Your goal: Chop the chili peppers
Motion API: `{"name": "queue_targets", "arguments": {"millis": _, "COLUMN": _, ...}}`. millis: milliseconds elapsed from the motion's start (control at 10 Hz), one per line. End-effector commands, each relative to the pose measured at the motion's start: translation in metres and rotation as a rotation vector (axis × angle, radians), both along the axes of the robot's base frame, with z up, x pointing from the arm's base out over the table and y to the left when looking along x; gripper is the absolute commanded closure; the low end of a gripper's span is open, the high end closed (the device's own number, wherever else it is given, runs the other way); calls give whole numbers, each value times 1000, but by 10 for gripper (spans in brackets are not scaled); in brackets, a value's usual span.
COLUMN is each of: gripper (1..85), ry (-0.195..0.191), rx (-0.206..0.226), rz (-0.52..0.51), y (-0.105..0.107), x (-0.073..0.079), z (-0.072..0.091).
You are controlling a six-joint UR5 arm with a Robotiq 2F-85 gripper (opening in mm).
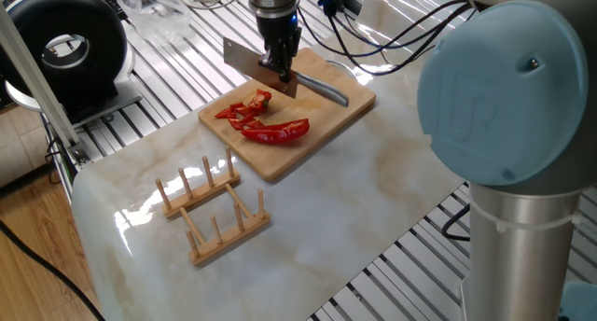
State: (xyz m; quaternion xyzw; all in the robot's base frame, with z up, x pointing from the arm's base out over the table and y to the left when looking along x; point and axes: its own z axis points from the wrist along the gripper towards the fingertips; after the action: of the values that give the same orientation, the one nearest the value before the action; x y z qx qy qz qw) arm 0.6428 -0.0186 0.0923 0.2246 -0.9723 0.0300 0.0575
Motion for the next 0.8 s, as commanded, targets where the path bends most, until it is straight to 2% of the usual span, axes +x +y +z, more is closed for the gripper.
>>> {"name": "queue_targets", "arguments": {"millis": 0, "gripper": 843, "ry": 52, "rx": 10, "rz": 103, "y": 5, "x": -5, "z": 5}}
{"name": "queue_targets", "arguments": {"millis": 200, "gripper": 843, "ry": 94, "rx": 26, "rz": 175, "y": 12, "x": -8, "z": 3}}
{"name": "queue_targets", "arguments": {"millis": 300, "gripper": 843, "ry": 100, "rx": 37, "rz": 219, "y": 13, "x": -7, "z": 1}}
{"name": "queue_targets", "arguments": {"millis": 700, "gripper": 843, "ry": 5, "rx": -7, "rz": 335, "y": -2, "x": 20, "z": 6}}
